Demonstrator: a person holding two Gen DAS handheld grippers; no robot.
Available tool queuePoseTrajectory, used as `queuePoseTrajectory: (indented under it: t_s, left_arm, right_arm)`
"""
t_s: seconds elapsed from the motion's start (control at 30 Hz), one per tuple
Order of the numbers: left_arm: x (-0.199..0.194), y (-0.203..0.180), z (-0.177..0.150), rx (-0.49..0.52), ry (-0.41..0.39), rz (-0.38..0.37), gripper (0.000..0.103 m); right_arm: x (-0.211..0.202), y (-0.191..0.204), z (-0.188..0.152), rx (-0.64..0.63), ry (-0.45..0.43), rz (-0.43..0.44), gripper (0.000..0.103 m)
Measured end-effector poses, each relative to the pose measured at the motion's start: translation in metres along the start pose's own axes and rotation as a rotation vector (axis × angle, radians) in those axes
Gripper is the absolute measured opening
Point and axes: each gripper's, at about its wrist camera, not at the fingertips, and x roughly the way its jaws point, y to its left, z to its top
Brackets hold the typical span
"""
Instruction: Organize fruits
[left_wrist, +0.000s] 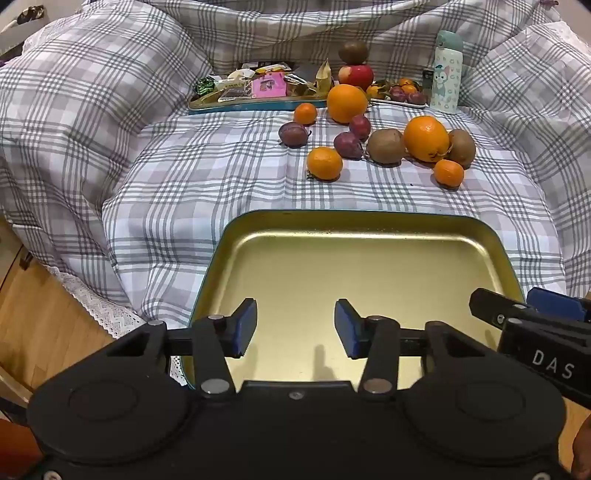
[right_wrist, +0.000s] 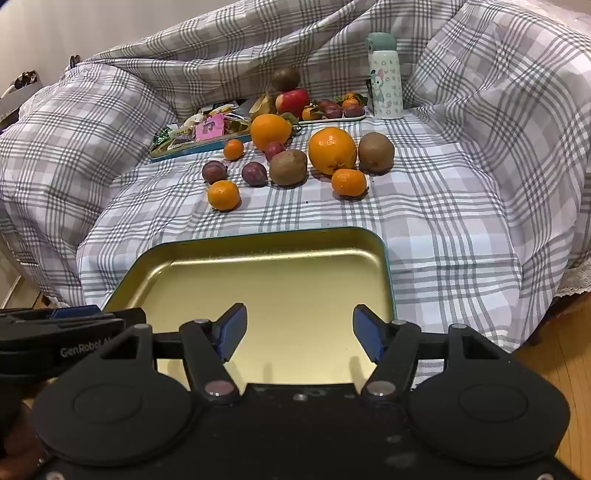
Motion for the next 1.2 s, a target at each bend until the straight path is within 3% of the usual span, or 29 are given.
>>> queuePoseTrajectory:
  t_s: [1.2]
  left_arm:
    - [0.0026, -0.0037, 0.0016, 0.027, 0.03, 0.011, 0.054]
  right_arm:
    - [0.0025, 0.0017, 0.0009, -0.012, 0.017, -0.008, 0.067]
